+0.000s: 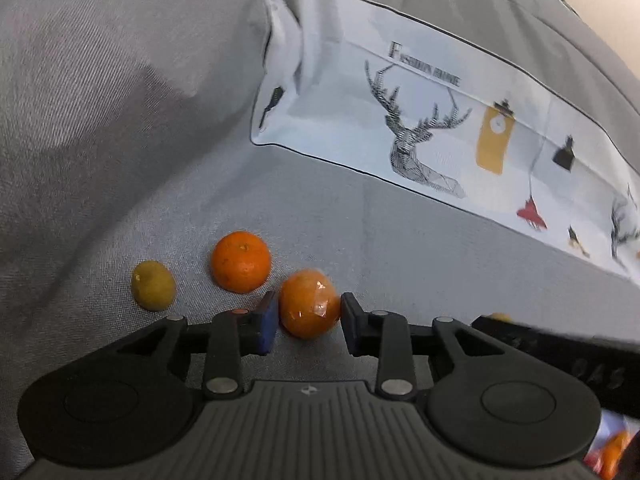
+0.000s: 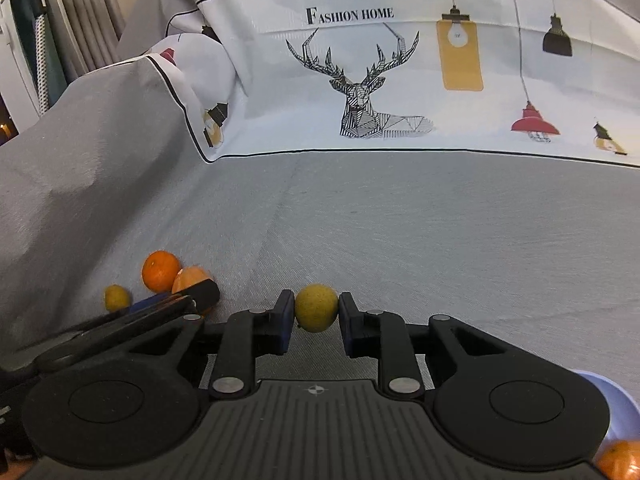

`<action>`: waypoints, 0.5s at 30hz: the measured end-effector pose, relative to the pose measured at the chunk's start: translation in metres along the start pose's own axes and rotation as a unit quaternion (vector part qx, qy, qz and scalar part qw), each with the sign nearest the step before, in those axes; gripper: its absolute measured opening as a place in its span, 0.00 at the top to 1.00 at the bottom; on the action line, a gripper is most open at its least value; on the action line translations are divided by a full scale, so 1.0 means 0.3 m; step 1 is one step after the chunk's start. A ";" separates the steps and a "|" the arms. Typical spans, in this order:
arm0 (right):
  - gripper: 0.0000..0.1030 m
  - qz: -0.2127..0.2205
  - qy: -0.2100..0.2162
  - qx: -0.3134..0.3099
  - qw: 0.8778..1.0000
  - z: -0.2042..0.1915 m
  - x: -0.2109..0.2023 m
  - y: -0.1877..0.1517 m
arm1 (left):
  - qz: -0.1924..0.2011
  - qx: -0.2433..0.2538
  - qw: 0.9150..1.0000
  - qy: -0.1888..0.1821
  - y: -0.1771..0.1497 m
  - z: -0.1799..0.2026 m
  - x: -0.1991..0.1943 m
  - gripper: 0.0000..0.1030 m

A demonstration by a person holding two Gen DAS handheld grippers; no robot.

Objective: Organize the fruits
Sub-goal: 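Grasp a wrapped orange with the left tool while the right tool grasps a yellow lime, then carry the wrapped orange and lime over the blue plate with both tools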

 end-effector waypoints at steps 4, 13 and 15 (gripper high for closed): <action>0.76 0.017 -0.003 0.009 1.000 0.012 -0.111 -0.009 | 0.010 0.021 1.000 -0.011 -0.008 0.019 -0.057 0.65; 0.76 0.086 -0.017 0.011 0.996 0.141 -0.456 -0.118 | 0.047 0.076 0.993 -0.074 -0.042 0.122 -0.289 0.65; 0.76 0.098 -0.026 0.022 0.995 0.169 -0.525 -0.169 | 0.045 0.086 0.991 -0.090 -0.061 0.151 -0.339 0.65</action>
Point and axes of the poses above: each gripper's, at about its wrist camera, not at the fingertips, and x roughly the way its jaws point, z to its right, y to its top, the point moved 10 cm from there along x, roughly the way its jaws point, and after that the axes turned 3 degrees about y, right-handed, at the moved point
